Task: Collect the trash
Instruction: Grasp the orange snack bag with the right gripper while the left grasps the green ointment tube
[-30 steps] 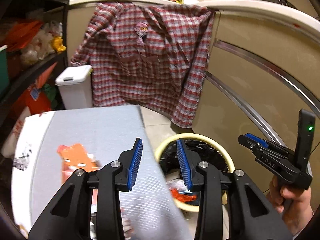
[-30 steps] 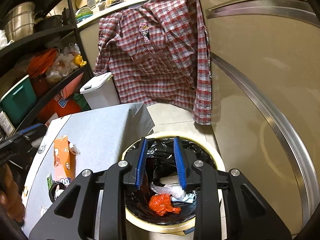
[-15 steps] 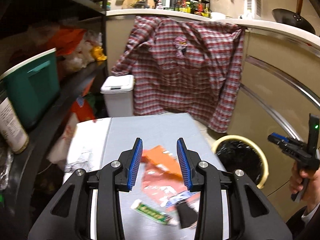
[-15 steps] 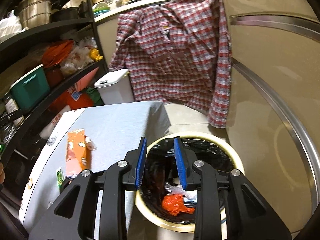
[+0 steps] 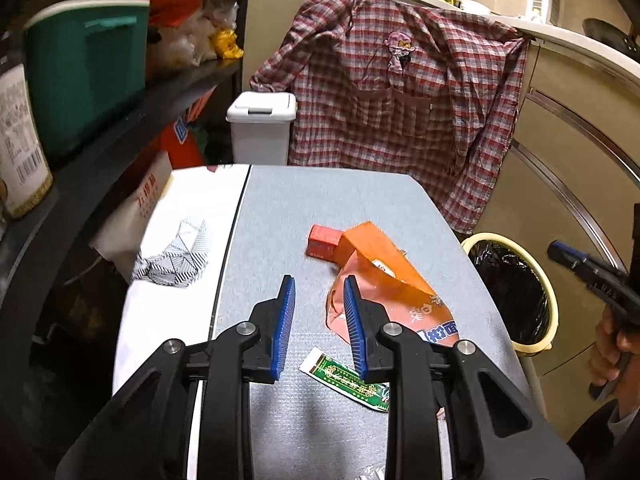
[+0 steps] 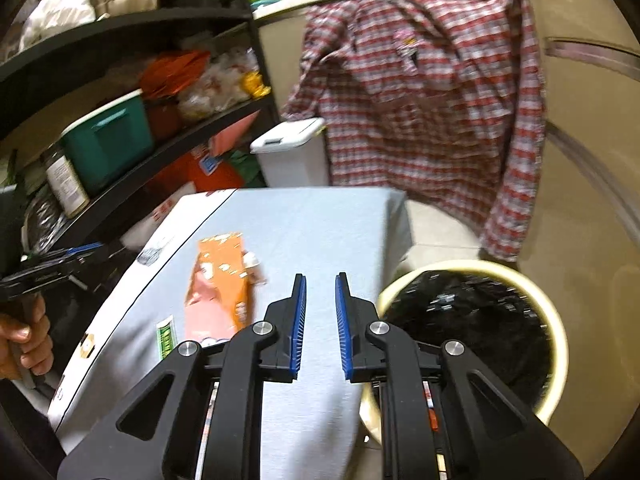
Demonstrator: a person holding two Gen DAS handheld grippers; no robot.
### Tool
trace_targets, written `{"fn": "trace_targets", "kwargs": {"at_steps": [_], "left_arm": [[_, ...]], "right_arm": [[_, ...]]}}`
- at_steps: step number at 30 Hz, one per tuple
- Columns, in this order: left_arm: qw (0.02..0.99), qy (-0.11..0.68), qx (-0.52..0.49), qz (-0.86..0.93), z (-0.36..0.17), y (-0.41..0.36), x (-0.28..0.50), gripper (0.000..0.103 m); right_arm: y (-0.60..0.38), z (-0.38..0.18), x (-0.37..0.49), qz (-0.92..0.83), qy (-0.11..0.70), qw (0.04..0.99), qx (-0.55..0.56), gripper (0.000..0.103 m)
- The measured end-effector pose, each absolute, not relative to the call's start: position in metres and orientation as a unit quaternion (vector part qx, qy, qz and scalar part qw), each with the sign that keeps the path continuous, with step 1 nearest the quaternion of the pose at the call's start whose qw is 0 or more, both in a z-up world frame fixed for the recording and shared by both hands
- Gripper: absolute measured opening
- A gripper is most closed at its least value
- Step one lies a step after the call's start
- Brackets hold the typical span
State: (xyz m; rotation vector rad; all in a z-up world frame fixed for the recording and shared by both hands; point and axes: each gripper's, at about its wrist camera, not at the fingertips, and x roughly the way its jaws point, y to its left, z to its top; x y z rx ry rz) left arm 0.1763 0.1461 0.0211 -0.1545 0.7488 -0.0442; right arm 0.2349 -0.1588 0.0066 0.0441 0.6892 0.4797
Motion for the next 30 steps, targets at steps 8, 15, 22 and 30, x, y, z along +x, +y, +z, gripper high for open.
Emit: {"fn": "trace_targets", "kwargs": {"at_steps": [8,15,22,30], "left_arm": [[0.921,0.381,-0.084,-0.020,0.005,0.155,0.186,0.025],[0.895,0.434,-0.087,-0.060,-0.024,0.140,0.192,0.025],[0.858,0.506,-0.071,-0.053,-0.068,0.116,0.193,0.050],[0.839,0.540,-0.056,-0.044,-0.082,0.104,0.197,0.061]], "right_arm": [[-0.105,-0.025,0.237,0.278,0.382,0.881,-0.012,0.027],[-0.078,-0.055,0.249,0.296,0.425,0.855,-0.024,0.034],[-0.062,-0.077,0.253,0.303,0.458,0.834,-0.054,0.034],[-0.060,-0.081,0.252,0.308,0.464,0.828,-0.063,0.008]]}}
